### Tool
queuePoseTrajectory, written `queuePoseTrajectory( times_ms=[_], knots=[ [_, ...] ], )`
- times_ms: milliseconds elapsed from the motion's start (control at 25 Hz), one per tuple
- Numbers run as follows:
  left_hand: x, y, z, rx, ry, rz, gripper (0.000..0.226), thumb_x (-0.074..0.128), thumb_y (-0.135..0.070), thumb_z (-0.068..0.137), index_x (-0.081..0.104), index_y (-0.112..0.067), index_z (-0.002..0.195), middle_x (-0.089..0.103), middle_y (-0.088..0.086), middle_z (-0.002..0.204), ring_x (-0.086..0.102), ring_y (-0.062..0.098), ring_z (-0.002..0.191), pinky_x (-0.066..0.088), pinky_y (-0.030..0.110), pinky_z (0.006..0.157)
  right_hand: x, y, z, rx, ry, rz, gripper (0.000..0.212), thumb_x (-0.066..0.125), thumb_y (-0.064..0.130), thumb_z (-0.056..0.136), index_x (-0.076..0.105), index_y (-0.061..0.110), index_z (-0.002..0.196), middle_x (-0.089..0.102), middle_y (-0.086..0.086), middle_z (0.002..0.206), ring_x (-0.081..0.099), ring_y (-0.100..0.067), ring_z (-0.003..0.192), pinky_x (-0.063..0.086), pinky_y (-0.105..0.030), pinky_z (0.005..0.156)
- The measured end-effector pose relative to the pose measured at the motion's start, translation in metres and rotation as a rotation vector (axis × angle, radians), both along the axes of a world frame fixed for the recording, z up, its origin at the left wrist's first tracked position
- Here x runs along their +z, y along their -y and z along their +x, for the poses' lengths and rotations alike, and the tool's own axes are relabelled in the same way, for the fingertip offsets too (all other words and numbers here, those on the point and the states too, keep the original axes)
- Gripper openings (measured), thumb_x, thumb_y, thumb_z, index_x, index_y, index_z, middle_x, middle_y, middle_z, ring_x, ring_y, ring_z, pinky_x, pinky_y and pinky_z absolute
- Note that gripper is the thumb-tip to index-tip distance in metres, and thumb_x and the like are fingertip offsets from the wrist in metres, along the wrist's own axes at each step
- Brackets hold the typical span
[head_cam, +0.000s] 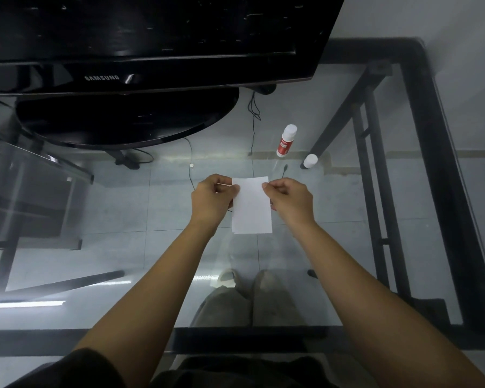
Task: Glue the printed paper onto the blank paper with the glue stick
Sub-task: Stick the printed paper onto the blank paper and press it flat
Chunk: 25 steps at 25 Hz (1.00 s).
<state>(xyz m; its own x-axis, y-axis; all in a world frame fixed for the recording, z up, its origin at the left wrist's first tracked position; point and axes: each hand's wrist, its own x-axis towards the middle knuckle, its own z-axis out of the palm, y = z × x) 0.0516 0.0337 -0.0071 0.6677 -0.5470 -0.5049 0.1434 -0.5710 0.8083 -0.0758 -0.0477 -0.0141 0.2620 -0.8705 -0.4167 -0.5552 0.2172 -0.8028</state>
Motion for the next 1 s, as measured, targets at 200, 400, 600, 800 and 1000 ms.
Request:
queuePoseTrajectory(
  times_ms=[200, 400, 600, 800, 1000],
  knots=[
    [-0.010, 0.001, 0.004, -0.007, 0.090, 0.010, 0.034, 0.070, -0.013, 0.080, 0.043, -0.015, 0.101, 0.059, 0.000, 0.065, 0.060, 0.012, 0.060, 0.058, 0.035, 0.072, -0.011, 0.006, -0.001, 0.007, -0.028, 0.053, 0.015, 0.071, 0.029, 0.077, 0.061, 0.031, 0.067, 0.065, 0.015, 0.067, 0.064, -0.005, 0.066, 0.054, -0.024, 0.069],
    [-0.019, 0.001, 0.004, -0.049, 0.149, -0.011, 0.035, 0.070, -0.013, 0.081, 0.038, -0.014, 0.095, 0.058, 0.002, 0.064, 0.060, 0.020, 0.064, 0.056, 0.037, 0.074, -0.019, 0.007, -0.001, 0.022, -0.048, 0.016, 0.012, 0.069, 0.031, 0.078, 0.062, 0.030, 0.069, 0.065, 0.015, 0.067, 0.064, -0.005, 0.065, 0.055, -0.027, 0.071],
    [-0.024, 0.000, 0.001, -0.039, 0.209, -0.001, 0.034, 0.070, -0.015, 0.081, 0.037, -0.014, 0.092, 0.061, 0.005, 0.067, 0.064, 0.025, 0.069, 0.054, 0.032, 0.070, -0.020, 0.007, 0.002, 0.031, -0.068, -0.028, 0.016, 0.068, 0.034, 0.079, 0.059, 0.035, 0.066, 0.064, 0.018, 0.068, 0.065, -0.006, 0.065, 0.054, -0.028, 0.069],
    [-0.024, 0.002, 0.001, 0.018, 0.197, 0.015, 0.034, 0.070, -0.014, 0.081, 0.037, -0.014, 0.091, 0.062, 0.008, 0.069, 0.064, 0.027, 0.071, 0.055, 0.035, 0.073, -0.019, 0.005, 0.007, 0.036, -0.119, -0.063, 0.010, 0.066, 0.036, 0.080, 0.062, 0.031, 0.073, 0.062, 0.019, 0.066, 0.063, -0.005, 0.063, 0.044, -0.018, 0.059],
    [-0.024, 0.003, 0.000, 0.038, 0.210, 0.020, 0.034, 0.070, -0.013, 0.081, 0.037, -0.013, 0.089, 0.061, 0.009, 0.069, 0.062, 0.025, 0.067, 0.055, 0.033, 0.072, -0.019, 0.002, 0.007, 0.023, -0.160, -0.085, 0.011, 0.065, 0.037, 0.082, 0.062, 0.028, 0.077, 0.062, 0.015, 0.070, 0.062, -0.006, 0.065, 0.038, -0.016, 0.055]
  ],
)
